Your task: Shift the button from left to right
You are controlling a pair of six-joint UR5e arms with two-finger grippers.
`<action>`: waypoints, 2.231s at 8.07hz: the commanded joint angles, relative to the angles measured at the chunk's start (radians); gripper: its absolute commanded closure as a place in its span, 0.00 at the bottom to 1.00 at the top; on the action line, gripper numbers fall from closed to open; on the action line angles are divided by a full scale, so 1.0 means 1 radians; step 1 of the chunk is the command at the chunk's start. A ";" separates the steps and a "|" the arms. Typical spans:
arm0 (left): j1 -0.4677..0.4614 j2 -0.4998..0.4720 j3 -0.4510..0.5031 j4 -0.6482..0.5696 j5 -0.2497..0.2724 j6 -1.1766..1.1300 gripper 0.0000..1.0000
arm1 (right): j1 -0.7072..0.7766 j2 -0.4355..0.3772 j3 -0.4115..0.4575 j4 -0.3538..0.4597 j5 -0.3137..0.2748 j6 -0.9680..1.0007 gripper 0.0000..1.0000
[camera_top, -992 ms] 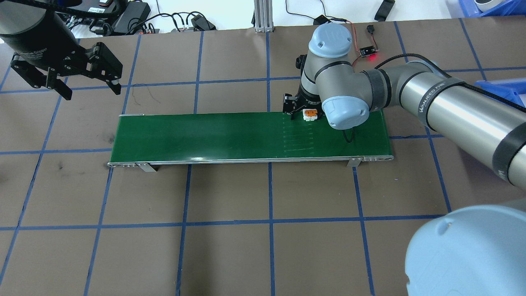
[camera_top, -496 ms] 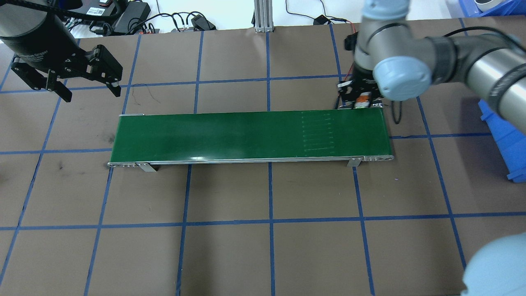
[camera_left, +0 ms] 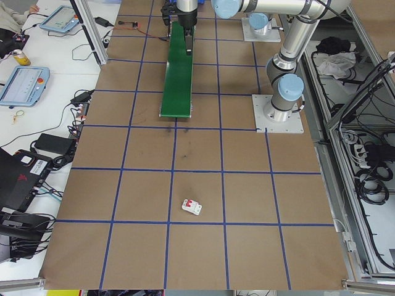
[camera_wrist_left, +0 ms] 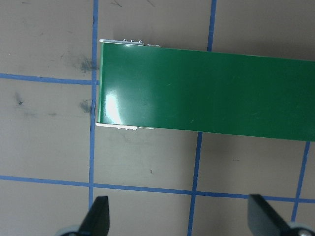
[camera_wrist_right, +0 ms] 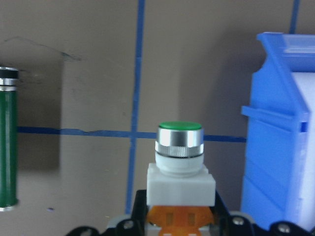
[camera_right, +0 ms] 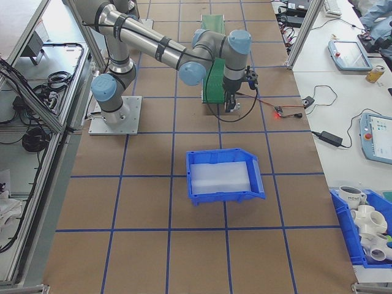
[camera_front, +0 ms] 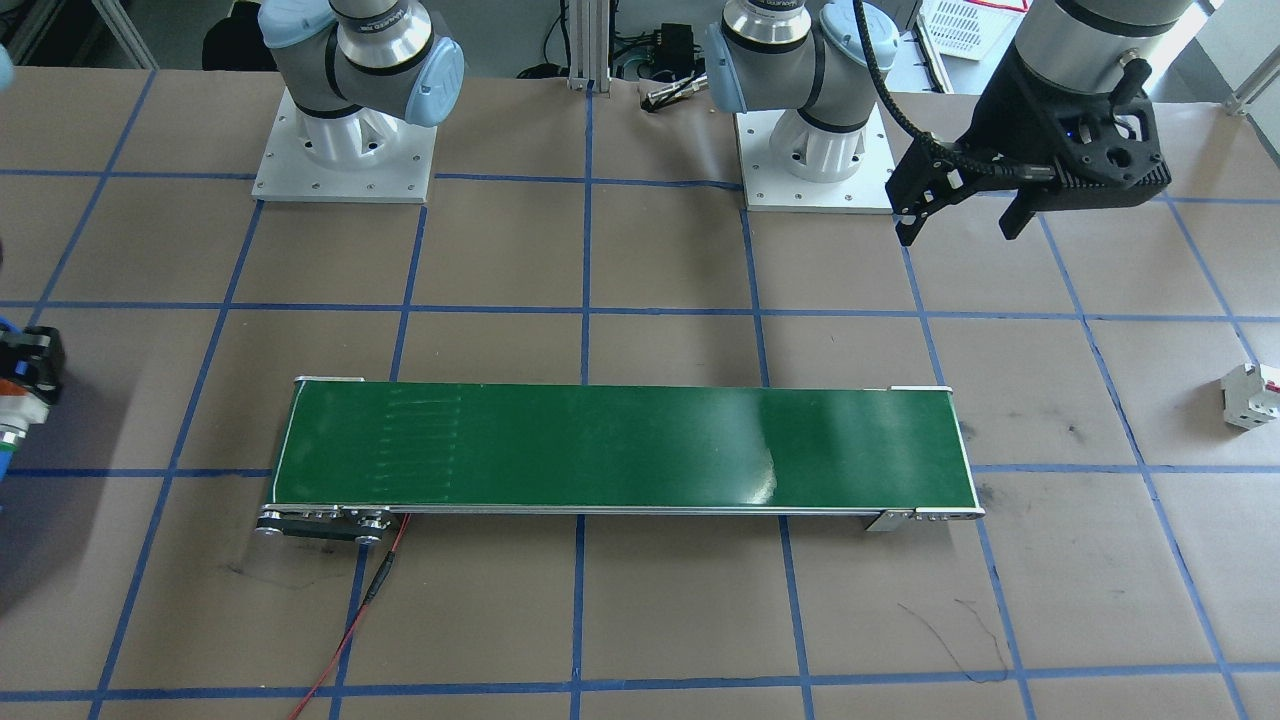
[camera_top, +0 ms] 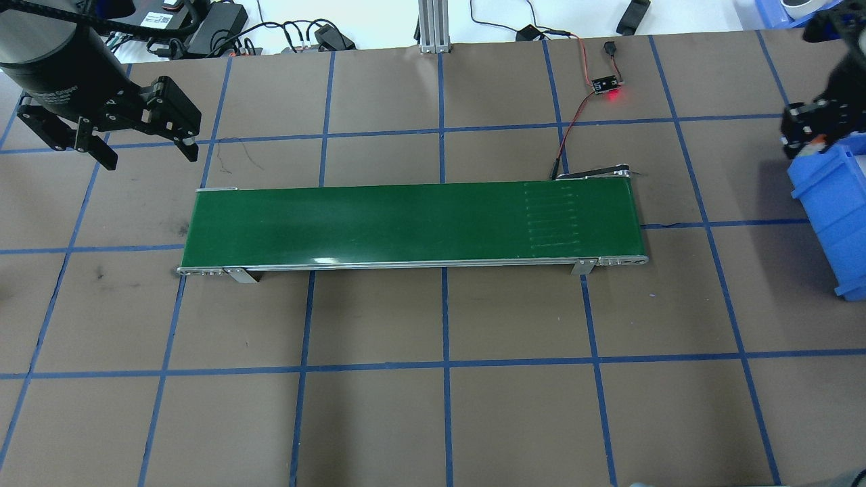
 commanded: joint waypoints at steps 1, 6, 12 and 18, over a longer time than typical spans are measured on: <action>0.000 0.006 0.003 -0.005 0.011 0.008 0.00 | -0.226 0.101 -0.104 -0.041 0.045 -0.329 1.00; 0.003 -0.011 0.004 0.001 0.048 0.007 0.00 | -0.293 0.304 -0.061 -0.240 0.028 -0.543 0.95; 0.003 -0.011 0.003 0.001 0.049 0.004 0.00 | -0.342 0.124 -0.024 -0.150 0.043 -0.661 0.00; 0.005 -0.005 0.000 0.000 0.052 0.002 0.00 | 0.036 -0.156 -0.088 0.115 0.046 -0.306 0.00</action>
